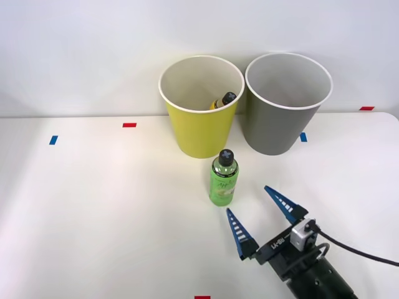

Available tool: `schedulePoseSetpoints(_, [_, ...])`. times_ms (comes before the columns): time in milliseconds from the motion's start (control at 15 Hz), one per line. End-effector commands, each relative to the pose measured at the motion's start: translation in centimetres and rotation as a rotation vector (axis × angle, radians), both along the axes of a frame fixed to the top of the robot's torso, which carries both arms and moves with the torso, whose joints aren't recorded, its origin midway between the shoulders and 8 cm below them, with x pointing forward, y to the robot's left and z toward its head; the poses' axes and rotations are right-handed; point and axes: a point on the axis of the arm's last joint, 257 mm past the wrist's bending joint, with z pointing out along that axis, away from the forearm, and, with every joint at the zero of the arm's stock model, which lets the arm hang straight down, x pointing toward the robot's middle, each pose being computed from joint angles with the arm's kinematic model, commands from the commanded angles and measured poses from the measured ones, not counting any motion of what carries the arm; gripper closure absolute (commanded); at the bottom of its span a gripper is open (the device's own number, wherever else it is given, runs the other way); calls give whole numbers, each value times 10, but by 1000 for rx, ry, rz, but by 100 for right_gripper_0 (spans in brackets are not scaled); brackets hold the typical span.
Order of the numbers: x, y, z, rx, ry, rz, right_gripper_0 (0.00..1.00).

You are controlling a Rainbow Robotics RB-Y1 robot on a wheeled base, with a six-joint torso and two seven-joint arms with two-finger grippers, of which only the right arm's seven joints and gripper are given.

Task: Put cans in the gray bin, plastic bottles in the light green bin

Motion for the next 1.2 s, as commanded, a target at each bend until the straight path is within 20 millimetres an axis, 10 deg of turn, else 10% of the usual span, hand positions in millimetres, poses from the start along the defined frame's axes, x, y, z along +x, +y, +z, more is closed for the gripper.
schedulePoseSetpoints(67, [14,15,5,9,4,11,0])
schedulePoseSetpoints(1200, [74,55,8,-44,-64,9,0])
